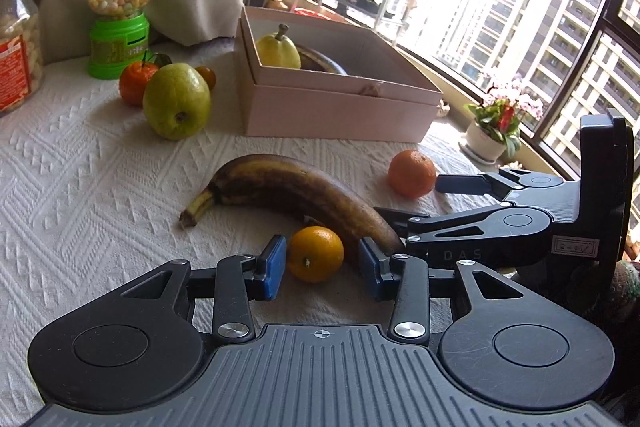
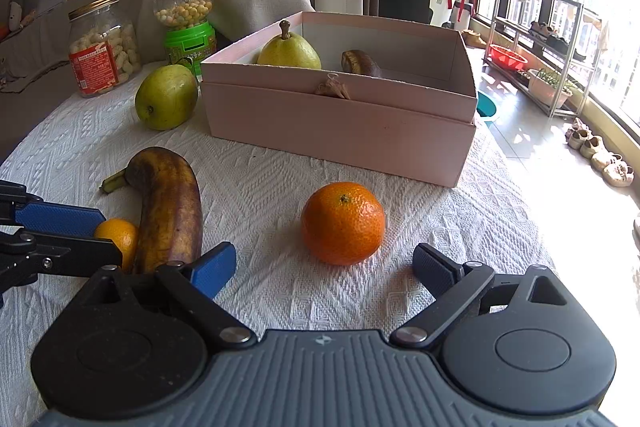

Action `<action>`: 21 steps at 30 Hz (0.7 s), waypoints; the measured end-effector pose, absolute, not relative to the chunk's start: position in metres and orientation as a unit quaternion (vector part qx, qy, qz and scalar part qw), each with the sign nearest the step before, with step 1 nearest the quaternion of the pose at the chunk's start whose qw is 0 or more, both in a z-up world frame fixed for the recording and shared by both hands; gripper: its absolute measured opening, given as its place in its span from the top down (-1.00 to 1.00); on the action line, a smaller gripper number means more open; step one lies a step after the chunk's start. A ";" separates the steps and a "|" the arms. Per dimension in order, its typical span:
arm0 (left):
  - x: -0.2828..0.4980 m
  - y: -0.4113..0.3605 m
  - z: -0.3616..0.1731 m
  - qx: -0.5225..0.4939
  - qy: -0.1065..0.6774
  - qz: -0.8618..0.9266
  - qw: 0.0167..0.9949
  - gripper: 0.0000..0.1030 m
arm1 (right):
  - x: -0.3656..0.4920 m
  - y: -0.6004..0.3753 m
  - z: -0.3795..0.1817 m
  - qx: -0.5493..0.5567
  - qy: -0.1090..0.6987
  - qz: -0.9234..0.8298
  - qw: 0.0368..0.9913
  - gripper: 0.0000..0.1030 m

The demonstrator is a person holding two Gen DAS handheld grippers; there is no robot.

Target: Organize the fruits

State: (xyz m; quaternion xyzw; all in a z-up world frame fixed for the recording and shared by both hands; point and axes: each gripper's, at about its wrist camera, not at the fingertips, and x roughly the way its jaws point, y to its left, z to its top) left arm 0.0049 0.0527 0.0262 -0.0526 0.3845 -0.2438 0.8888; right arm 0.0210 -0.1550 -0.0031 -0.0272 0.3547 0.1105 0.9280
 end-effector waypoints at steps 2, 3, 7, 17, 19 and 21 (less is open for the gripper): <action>0.007 0.055 0.022 -0.061 0.390 -0.239 0.887 0.15 | 0.021 -0.155 -0.003 -0.027 0.355 0.111 0.928 -0.86; 0.008 0.056 0.020 -0.065 0.393 -0.237 0.886 0.16 | 0.021 -0.155 -0.003 -0.027 0.355 0.111 0.928 -0.86; 0.010 0.062 0.018 -0.083 0.394 -0.235 0.884 0.26 | 0.021 -0.155 -0.003 -0.027 0.355 0.111 0.928 -0.86; 0.010 0.056 0.028 -0.055 0.390 -0.221 0.892 0.28 | 0.024 -0.155 -0.004 -0.028 0.364 0.125 0.922 -1.00; 0.009 0.056 0.031 -0.055 0.387 -0.222 0.893 0.28 | 0.024 -0.154 -0.003 -0.031 0.367 0.127 0.921 -1.00; 0.008 0.055 0.033 -0.056 0.385 -0.224 0.894 0.30 | 0.025 -0.154 -0.003 -0.035 0.368 0.131 0.920 -1.00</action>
